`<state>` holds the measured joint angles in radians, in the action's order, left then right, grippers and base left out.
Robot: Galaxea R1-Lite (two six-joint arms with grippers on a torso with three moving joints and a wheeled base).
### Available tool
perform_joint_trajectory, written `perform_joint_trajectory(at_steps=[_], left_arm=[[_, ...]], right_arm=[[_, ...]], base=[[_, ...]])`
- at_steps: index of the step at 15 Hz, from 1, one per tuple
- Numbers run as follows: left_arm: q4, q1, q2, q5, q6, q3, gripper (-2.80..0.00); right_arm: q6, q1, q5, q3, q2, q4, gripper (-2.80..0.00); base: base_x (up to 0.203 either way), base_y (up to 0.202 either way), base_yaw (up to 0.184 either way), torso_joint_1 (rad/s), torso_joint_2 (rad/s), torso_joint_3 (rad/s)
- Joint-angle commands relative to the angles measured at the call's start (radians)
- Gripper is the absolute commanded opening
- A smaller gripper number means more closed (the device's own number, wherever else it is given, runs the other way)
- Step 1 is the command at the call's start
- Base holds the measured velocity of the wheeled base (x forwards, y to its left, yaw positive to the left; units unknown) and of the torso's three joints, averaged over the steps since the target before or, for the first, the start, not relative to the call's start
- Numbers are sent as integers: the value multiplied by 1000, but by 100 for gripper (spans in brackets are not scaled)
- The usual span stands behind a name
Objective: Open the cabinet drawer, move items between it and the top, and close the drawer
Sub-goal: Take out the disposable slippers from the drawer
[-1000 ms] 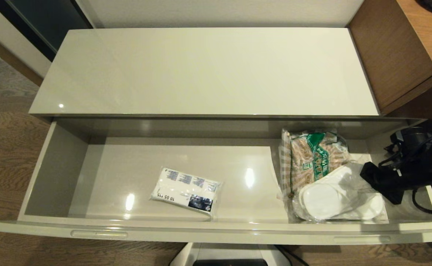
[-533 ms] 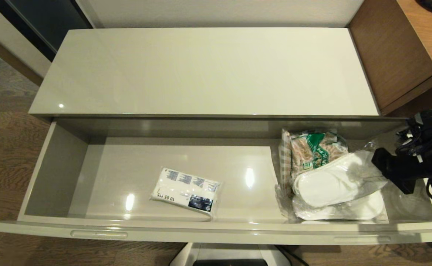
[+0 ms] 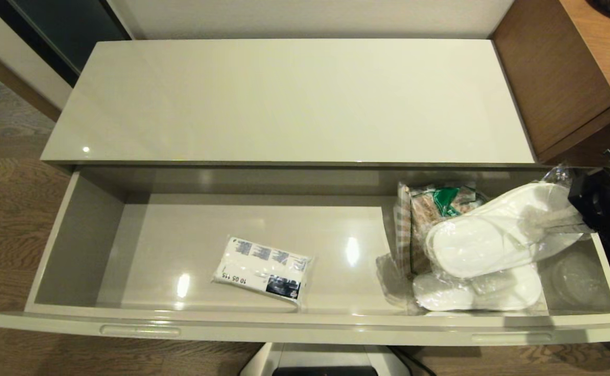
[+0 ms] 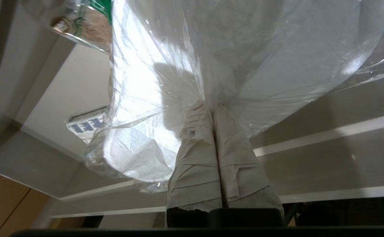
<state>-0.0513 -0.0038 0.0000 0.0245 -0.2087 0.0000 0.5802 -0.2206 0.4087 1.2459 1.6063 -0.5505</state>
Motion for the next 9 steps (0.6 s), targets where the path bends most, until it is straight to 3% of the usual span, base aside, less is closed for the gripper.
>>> perform_joint_trajectory(at_steps=[1,4,9], left_arm=[[-1,1,2,0,-1,0,-280],[-1,1,2,0,-1,0,-280],[-1,1,2,0,-1,0,-280]], right_arm=[[3,0,2,55,-68,-80,-280],[4,1,2,242,-188,-299,-280],[2,4,1,397,-234,-402,-280]], base=[[0,0,0,0,0,0],[0,0,0,0,0,0],[0,0,0,0,0,0]])
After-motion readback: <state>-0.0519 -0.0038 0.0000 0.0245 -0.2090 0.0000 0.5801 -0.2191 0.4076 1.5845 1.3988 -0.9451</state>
